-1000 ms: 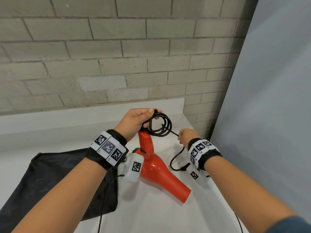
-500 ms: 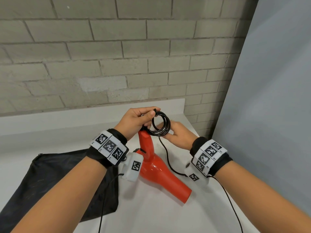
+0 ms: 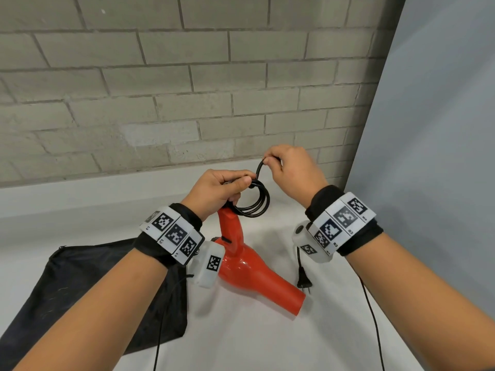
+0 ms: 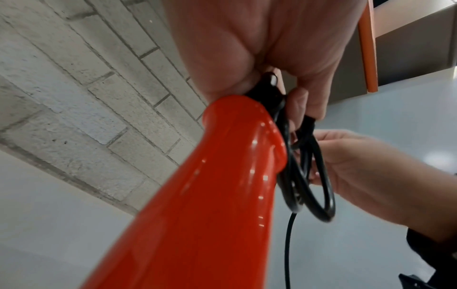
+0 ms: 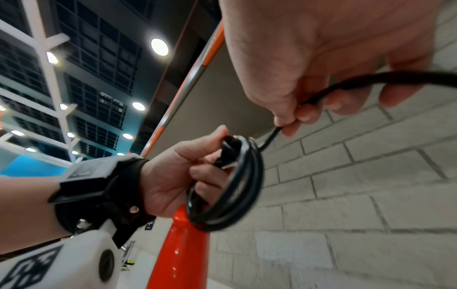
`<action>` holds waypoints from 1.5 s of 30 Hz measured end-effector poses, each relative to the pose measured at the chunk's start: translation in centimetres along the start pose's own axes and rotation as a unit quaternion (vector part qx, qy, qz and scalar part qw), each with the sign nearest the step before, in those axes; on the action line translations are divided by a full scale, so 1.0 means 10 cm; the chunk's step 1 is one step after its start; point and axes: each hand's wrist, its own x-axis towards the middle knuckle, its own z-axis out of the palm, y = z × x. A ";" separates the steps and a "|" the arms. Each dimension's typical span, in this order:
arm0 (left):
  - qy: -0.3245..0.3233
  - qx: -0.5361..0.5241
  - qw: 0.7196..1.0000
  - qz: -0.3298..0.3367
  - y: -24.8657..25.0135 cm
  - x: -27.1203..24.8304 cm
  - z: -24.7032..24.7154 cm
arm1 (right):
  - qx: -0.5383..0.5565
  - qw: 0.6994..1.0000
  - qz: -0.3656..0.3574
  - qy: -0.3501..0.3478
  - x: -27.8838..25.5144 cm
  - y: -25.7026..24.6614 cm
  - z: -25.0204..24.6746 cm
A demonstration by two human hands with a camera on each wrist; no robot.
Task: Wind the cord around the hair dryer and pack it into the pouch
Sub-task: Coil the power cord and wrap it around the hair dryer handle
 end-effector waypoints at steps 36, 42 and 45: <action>0.055 0.035 0.997 0.031 -0.05 0.00 0.16 | -0.200 0.816 0.303 -0.450 -1.12 0.68 0.62; 0.062 0.038 0.997 0.019 -0.04 -0.02 0.18 | -0.224 0.800 0.288 -0.476 -1.10 0.63 0.56; 0.063 0.037 0.997 0.016 -0.04 -0.03 0.17 | -0.162 0.835 0.315 -0.421 -1.05 0.71 0.51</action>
